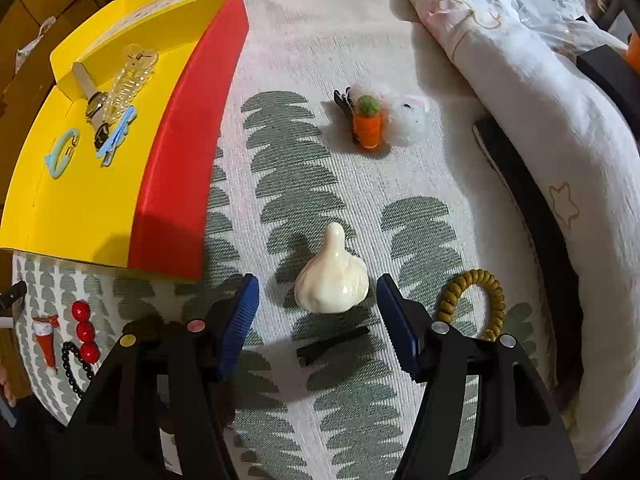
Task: Organize jewelry
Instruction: 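Close left gripper on the gold brooch while right gripper moves around the white garlic ornament, then close right gripper on the garlic ornament while left gripper lifts the brooch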
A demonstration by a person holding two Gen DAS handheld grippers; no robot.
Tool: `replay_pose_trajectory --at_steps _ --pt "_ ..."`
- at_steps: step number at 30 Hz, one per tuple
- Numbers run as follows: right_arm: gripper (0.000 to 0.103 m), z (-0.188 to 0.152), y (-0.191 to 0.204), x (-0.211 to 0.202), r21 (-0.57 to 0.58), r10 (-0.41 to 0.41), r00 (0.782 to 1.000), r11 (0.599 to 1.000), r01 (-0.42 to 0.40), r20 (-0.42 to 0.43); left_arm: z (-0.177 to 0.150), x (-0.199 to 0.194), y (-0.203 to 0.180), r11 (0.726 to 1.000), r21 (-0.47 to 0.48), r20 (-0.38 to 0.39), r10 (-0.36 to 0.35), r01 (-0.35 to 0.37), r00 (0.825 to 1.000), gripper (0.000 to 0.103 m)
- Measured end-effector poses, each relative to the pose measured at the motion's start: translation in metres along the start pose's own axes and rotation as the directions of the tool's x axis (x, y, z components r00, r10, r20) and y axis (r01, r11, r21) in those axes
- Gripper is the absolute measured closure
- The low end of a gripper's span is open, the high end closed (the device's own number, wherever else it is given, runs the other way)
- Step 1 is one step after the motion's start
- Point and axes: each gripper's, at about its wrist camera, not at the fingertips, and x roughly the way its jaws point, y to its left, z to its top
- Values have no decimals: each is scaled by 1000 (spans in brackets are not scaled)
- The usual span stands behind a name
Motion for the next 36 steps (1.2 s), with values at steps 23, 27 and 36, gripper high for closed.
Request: replay_pose_trajectory --at_steps 23,27,36 --pt "51 18 -7 10 22 11 1000 1000 -11 5 -2 -6 -5 1000 -25 13 -15 15 1000 79" --pt "54 18 -7 6 25 19 1000 1000 -19 4 -3 -9 -6 999 -21 17 -25 26 1000 79" --pt "68 15 -2 5 22 8 1000 1000 -8 -15 -2 -11 -5 999 -21 24 -28 29 999 79"
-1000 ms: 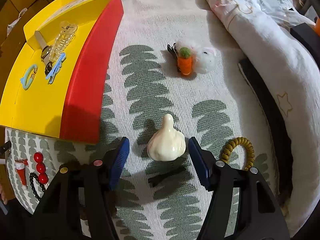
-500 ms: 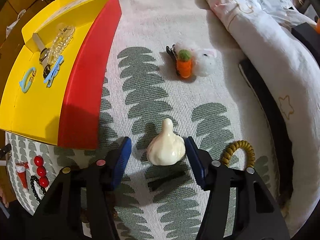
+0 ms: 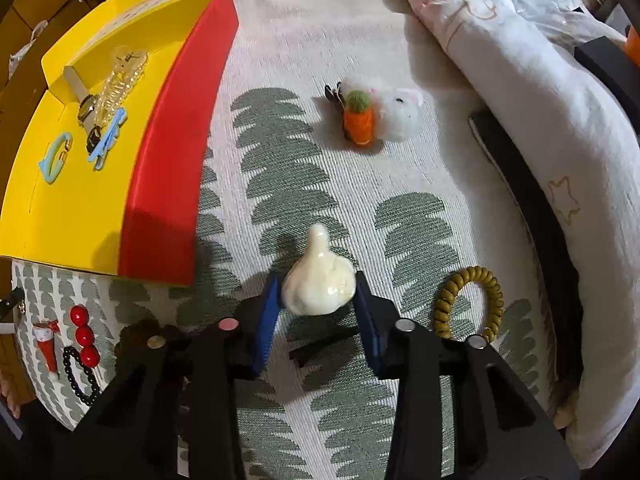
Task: Organize jewelry
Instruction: 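Close right gripper on the garlic ornament while left gripper lifts the brooch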
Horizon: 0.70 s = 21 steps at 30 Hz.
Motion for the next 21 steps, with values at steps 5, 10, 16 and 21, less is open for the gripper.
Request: replay_pose_trajectory --at_steps 5,10,16,21 --pt "68 -2 6 -8 -22 -7 1000 1000 8 18 0 -3 -2 1000 3 8 1 -1 1000 79" --pt "68 -6 10 -18 -20 -28 999 999 29 32 1 -8 -2 1000 5 16 -4 4 1000 79" --pt "68 -18 19 -54 -18 9 995 1000 -7 94 1 -22 -2 1000 -2 38 -13 13 999 79" --pt "68 -28 35 -92 -60 75 981 996 -65 180 4 -47 -9 999 -4 87 -40 41 995 79"
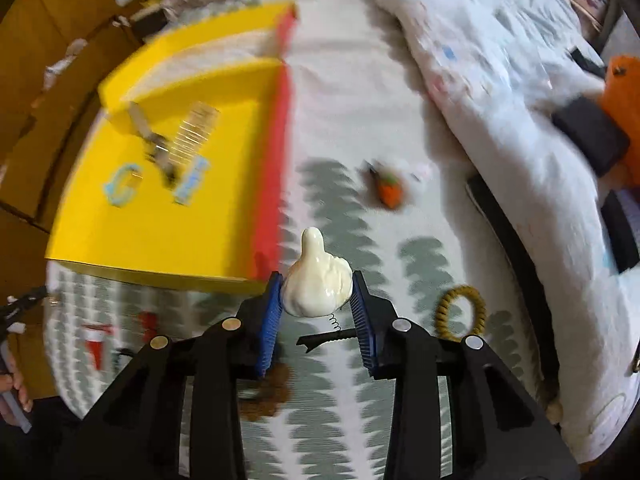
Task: Organize jewelry
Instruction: 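Carry brooch and garlic ornament into the yellow box and open both grippers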
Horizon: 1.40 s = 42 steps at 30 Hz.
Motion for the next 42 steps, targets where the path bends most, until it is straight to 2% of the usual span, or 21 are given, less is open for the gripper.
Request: replay_pose_trajectory --at_steps 3,6,11,16,21,27,34,42 --pt "68 12 33 -21 -48 59 997 997 -57 46 6 -18 -11 999 10 44 -33 32 998 79" --pt "68 27 64 -21 -89 104 994 991 -99 47 17 -29 -34 997 39 74 -63 60 995 79" --pt "68 43 112 6 -146 143 990 979 -141 -1 38 -22 -76 990 91 59 -115 109 992 79" --pt "68 63 143 34 -163 166 985 972 -170 -34 54 9 -100 987 99 9 -125 123 992 79" --pt "68 70 154 61 -165 178 981 968 -188 -74 61 39 -112 986 114 -46 -114 119 992 79" --pt "68 73 159 93 -165 174 978 967 -192 -118 67 61 -109 989 105 -83 -94 102 992 79" --pt "67 72 156 117 -167 162 975 968 -187 -150 73 75 -113 990 117 -93 -66 77 993 79" --pt "63 73 151 117 -166 146 978 971 -170 -147 76 73 -105 993 99 -79 -59 67 995 77"
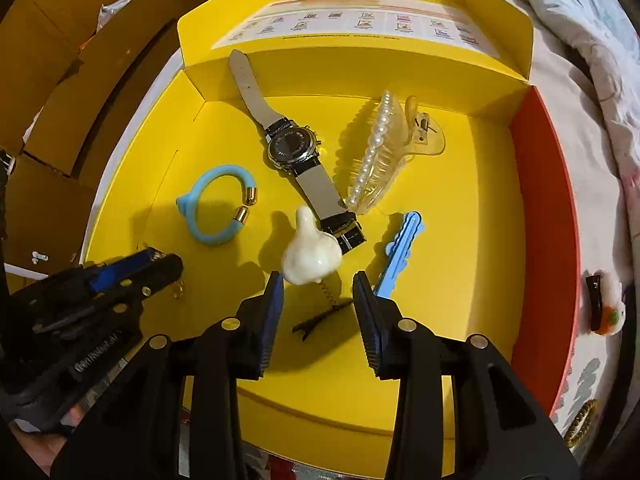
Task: Organize jewelry
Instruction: 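Carry brooch and garlic ornament into the yellow box and open both grippers, then move left gripper to the red Santa-hat ornament while right gripper moves to the red bead stick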
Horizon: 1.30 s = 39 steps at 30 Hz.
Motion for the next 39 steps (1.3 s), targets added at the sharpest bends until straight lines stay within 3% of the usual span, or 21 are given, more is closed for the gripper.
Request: replay_pose_trajectory --at_steps 1,3,4,10,14,21,27,37,39 --pt "60 -1 0 -3 -1 -17 1000 1000 17 6 -1 -2 2 1000 -3 5 -2 2 1000 75" --pt "53 -3 1 -6 -3 -35 999 999 35 11 -1 -7 1 1000 -12 21 -5 5 1000 54" --pt "51 -5 1 -11 -4 -38 999 999 38 21 -2 -10 2 1000 -11 31 -1 2 1000 52" --pt "44 -23 9 -49 -31 -22 997 999 24 67 -13 -39 7 1000 8 81 -13 12 997 52" --pt "38 -42 18 -70 -60 -35 997 997 39 71 -30 -59 10 1000 21 109 -7 5 994 44" --pt "38 -91 31 -85 -95 -18 999 995 22 37 -84 -78 21 999 36 77 3 -6 997 39" --pt "38 -117 38 -76 -98 -68 998 993 67 -6 -105 -76 18 996 47 65 75 -78 995 36" --pt "38 -122 42 -42 -93 -84 993 993 77 -77 -131 -49 16 993 67 -15 100 -99 995 36" --pt "38 -123 42 -35 -87 -48 994 995 40 -93 -134 -42 16 993 70 -42 96 -93 995 36"
